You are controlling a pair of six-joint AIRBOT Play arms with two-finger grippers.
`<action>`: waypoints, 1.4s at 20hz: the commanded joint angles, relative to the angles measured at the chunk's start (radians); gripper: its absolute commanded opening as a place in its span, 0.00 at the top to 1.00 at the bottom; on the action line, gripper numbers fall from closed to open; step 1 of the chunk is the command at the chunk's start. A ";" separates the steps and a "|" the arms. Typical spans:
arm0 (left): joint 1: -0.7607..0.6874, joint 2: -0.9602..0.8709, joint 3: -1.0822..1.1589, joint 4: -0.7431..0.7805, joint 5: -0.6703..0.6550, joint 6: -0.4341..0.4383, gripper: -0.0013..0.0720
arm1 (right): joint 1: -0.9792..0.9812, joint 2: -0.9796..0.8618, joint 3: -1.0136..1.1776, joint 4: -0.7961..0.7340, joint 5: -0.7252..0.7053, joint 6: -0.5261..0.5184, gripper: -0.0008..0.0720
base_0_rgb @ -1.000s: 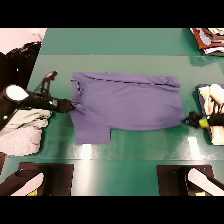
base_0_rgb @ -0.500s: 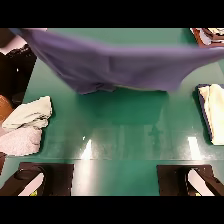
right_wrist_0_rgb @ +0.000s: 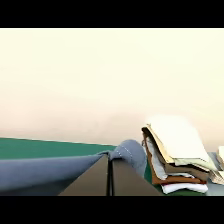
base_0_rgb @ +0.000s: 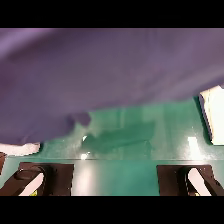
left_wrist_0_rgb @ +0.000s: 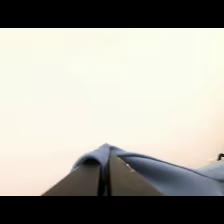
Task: Fold the shirts.
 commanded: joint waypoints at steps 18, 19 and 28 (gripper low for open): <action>0.000 -0.692 -0.753 0.102 0.094 0.048 0.95 | 0.381 -0.747 -0.492 -0.200 -0.146 0.036 0.97; 0.000 -0.716 -0.733 0.103 0.152 0.049 0.95 | 0.381 -0.771 -0.491 -0.196 -0.200 0.038 0.97; 0.101 -0.777 -0.621 0.100 0.075 0.116 0.95 | 0.380 -0.845 -0.312 -0.180 -0.177 0.039 0.97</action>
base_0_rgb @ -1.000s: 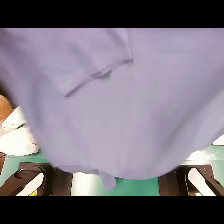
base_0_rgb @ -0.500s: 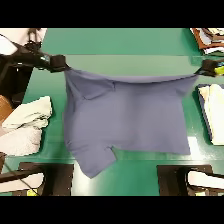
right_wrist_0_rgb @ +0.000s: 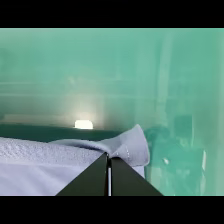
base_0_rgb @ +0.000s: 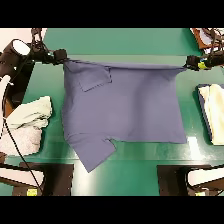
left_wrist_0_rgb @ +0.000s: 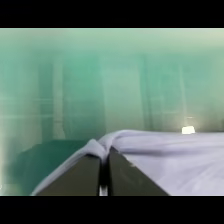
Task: Fold the shirts.
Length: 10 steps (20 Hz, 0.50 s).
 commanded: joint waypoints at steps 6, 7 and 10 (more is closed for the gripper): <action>0.029 -0.011 -0.068 0.011 -0.360 0.135 0.95 | 0.007 0.034 -0.193 -0.014 0.105 -0.007 0.97; 0.029 -0.011 -0.108 0.014 -0.355 0.131 0.95 | 0.011 0.053 -0.243 -0.014 0.092 -0.007 0.97; 0.029 -0.011 -0.221 0.021 -0.301 0.107 0.95 | 0.027 0.104 -0.370 -0.014 0.045 -0.007 0.97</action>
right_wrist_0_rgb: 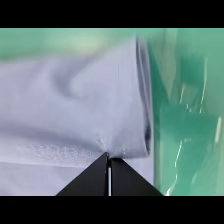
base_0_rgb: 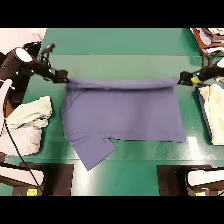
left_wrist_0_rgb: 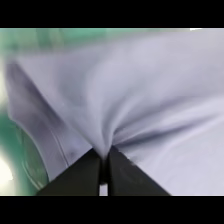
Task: Fold the shirts.
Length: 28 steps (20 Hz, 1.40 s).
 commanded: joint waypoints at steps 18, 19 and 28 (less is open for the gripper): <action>0.001 0.611 -0.743 0.094 -0.190 -0.276 0.25 | -0.142 0.373 -0.205 0.006 0.086 -0.002 0.37; 0.001 0.678 -0.826 0.065 -0.191 -0.294 0.25 | -0.146 0.380 -0.205 0.006 0.084 -0.002 0.37; 0.001 0.838 -1.114 -0.092 -0.079 -0.290 0.25 | -0.143 0.379 -0.206 0.013 0.091 -0.002 0.37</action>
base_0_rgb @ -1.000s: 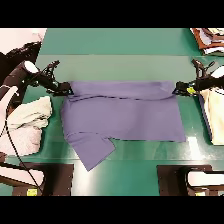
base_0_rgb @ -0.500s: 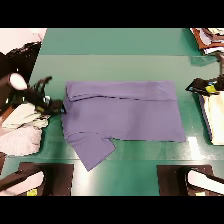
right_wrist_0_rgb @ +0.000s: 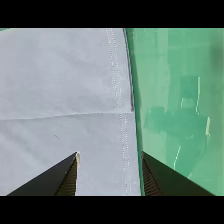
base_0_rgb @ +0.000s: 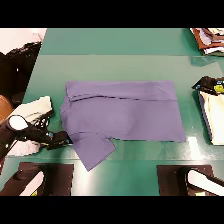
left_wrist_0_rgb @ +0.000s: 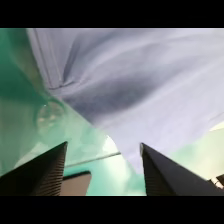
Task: Fold the shirts.
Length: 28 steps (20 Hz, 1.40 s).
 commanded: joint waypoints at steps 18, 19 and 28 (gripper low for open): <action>0.000 0.023 -0.038 -0.206 0.154 0.177 0.95 | -0.196 0.105 -0.294 -0.036 0.208 -0.018 0.37; 0.000 0.023 -0.022 -0.206 0.159 0.188 0.95 | -0.243 0.129 -0.368 -0.039 0.208 -0.019 0.37; 0.000 0.023 -0.010 -0.206 0.203 0.194 0.95 | -0.446 0.089 -0.723 0.100 0.154 -0.093 0.37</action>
